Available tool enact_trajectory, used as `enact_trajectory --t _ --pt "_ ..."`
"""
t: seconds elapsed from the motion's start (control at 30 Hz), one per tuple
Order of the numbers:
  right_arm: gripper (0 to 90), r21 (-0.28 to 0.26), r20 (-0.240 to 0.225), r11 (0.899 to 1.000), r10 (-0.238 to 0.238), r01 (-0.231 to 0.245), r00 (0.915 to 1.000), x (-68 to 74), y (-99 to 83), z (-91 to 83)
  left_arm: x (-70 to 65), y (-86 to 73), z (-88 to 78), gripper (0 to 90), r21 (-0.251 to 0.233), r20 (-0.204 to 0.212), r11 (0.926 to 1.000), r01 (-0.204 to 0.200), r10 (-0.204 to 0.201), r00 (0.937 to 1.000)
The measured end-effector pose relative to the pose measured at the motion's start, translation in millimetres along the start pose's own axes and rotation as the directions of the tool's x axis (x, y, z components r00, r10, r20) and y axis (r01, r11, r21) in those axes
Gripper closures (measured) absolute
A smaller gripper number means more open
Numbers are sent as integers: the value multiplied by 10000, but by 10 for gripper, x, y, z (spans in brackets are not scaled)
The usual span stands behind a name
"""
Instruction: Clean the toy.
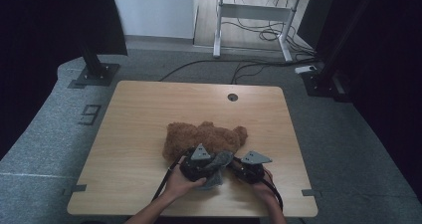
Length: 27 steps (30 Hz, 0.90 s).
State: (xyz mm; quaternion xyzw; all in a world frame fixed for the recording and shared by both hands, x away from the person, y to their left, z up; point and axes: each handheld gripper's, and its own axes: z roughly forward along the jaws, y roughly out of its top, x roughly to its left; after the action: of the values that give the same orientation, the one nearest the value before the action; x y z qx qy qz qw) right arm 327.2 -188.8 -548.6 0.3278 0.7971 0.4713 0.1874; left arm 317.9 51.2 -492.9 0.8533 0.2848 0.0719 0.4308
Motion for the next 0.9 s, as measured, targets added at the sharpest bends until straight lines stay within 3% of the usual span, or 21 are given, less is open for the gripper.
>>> enact_trajectory --t 0.17,0.37,0.7,0.9 --pt "705 11 -1 10000 -26 26 10000 -1 0 -1 130 -87 -324 707 -411 -554 9991 136 -159 9983" --pt "705 3 -46 10000 -63 63 10000 -6 -1 -2 450 -185 -760 707 -1145 -889 9894 895 -999 9910" --pt "706 -33 -9 9999 -153 153 9999 2 -2 -4 706 -293 -1125 705 -1815 -1382 9738 1369 -1631 9769" --pt "714 -89 38 9995 -317 317 9995 10 -2 -4 772 -161 -1219 705 -2058 -1631 9704 1264 -1614 9733"
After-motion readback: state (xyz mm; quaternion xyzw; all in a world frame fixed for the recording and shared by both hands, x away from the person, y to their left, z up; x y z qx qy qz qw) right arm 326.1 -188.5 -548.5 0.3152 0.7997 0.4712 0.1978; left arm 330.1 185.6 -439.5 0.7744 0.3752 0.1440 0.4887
